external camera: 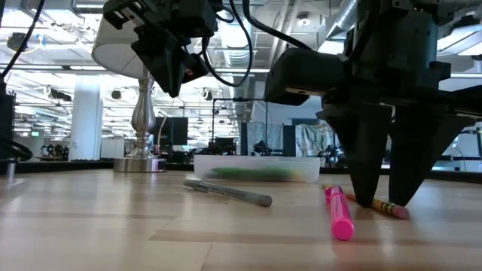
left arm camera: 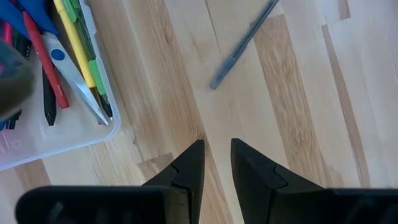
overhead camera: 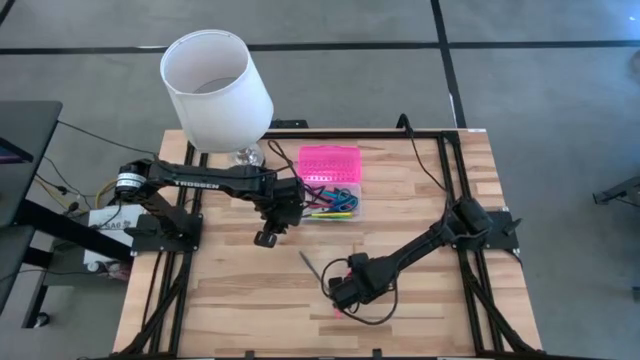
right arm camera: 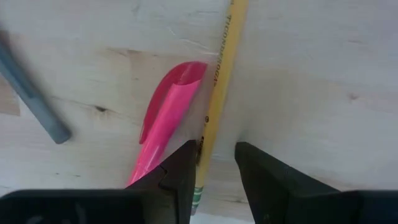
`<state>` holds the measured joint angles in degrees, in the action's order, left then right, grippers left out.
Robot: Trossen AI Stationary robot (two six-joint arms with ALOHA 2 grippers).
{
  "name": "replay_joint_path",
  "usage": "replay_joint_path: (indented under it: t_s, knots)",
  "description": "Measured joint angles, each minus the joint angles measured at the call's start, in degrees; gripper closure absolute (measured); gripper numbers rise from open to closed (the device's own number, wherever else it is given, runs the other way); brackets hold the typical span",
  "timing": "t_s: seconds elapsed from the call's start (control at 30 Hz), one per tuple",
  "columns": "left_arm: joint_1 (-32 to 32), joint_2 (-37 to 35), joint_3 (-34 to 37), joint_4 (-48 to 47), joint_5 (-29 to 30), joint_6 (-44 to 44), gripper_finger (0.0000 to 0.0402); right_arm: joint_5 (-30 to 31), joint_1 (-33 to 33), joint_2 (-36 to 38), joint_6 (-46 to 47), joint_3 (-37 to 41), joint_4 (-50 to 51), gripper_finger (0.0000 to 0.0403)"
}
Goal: Pick & place school supplies into a supply box
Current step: Put the yellow pencil into the pink supply box
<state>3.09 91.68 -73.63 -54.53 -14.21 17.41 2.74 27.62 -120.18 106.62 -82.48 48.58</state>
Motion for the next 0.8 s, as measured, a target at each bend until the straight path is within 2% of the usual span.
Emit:
replay_joint_path:
  t_s: [0.2,0.8]
  knots:
    - [0.0,0.0,0.0,0.0,0.0,0.0,0.0331,-0.4,-1.4,0.0,-3.4,0.0,0.2,0.0285]
    - [0.0,0.0,0.0,0.3,0.0,-0.2,0.0331,2.1,-1.9,-0.1,-3.6,0.1,0.8,0.0285]
